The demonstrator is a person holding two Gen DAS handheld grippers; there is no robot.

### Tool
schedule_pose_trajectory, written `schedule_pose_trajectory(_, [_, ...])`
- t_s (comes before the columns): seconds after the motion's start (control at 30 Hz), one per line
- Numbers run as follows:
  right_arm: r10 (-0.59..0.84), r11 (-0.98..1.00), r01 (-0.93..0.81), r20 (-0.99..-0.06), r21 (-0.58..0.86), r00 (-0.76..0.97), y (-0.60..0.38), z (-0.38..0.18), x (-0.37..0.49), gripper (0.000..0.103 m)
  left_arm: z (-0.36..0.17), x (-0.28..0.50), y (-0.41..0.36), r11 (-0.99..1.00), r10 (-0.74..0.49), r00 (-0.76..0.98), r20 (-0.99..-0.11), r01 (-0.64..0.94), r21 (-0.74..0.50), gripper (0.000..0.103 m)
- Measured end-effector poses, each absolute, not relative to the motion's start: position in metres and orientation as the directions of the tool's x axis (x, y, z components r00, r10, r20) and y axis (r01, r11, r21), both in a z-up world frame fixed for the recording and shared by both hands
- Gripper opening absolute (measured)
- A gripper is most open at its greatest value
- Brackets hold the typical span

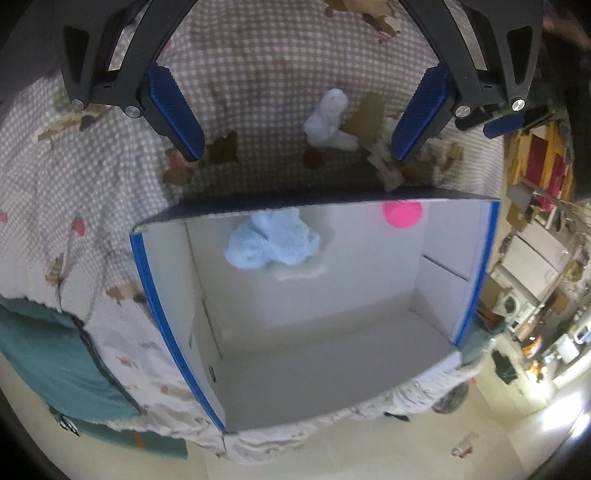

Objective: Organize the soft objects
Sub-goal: 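Withdraw both grippers from the box toward the remaining toys, then grasp the lace-trimmed doll with the left gripper while the right gripper grasps the white plush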

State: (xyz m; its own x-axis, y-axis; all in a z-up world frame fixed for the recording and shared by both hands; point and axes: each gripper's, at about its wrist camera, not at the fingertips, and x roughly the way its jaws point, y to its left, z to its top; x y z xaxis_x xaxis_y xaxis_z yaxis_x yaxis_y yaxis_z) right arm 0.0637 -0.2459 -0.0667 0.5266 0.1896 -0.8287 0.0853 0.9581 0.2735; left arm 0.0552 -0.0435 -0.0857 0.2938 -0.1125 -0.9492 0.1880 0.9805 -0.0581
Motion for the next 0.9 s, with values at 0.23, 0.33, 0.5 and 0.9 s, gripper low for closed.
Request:
schedule_pose_trajectory(0.23, [0.207,0.947,0.115,-0.843,0.301,0.496,-0.252,-0.075,0.068,0.103,-0.108,0.065,-0.060,0.975,-0.067,0.278,-0.958,0.223,-0.004,0.040])
schedule_pose_trajectory(0.33, [0.211,0.945,0.120,-0.847,0.304,0.489,-0.253,-0.077,0.068,0.103,-0.116,0.075,-0.058,0.974,-0.090,0.243,-0.966,0.223,-0.035,0.024])
schedule_pose_trajectory(0.5, [0.209,0.949,0.110,-0.850,0.295,0.484,-0.251,-0.078,0.070,0.103,-0.106,0.075,-0.049,0.969,-0.178,0.232,-0.956,0.211,-0.130,0.011])
schedule_pose_trajectory(0.9, [0.223,0.937,0.132,-0.845,0.323,0.486,-0.256,-0.078,0.069,0.103,-0.046,0.046,0.009,0.962,-0.271,0.356,-0.894,0.121,-0.244,0.011])
